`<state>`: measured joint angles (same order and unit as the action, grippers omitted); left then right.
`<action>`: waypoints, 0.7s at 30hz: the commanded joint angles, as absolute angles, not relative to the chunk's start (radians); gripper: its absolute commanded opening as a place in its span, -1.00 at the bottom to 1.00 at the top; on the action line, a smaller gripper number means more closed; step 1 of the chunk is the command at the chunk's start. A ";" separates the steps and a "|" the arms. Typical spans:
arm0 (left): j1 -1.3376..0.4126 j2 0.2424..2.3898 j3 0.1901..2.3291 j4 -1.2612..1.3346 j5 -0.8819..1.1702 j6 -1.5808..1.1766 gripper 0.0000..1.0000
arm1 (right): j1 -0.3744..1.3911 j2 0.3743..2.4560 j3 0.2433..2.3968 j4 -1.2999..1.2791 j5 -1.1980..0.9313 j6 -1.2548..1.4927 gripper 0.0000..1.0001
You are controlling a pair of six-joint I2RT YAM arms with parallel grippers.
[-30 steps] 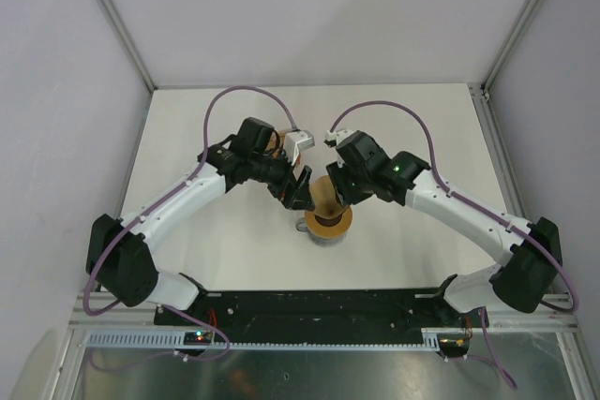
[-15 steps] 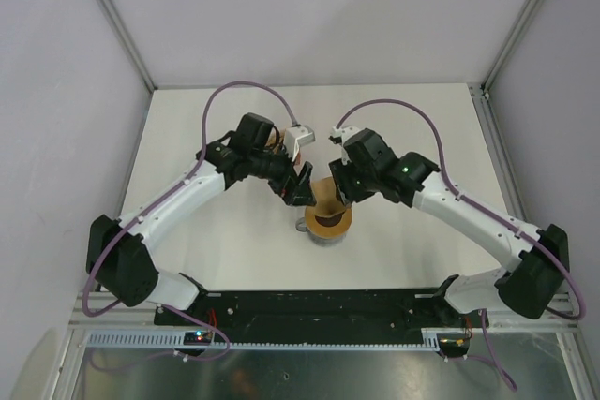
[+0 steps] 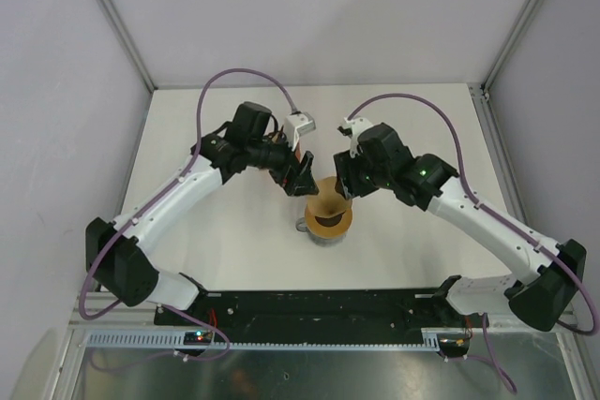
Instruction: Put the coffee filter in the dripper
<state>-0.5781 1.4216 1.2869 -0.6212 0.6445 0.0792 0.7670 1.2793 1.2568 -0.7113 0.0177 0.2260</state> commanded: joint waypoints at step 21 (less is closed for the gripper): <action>0.022 1.214 0.957 -0.055 0.083 0.104 0.99 | 0.093 1.090 1.060 -0.458 0.045 0.220 0.99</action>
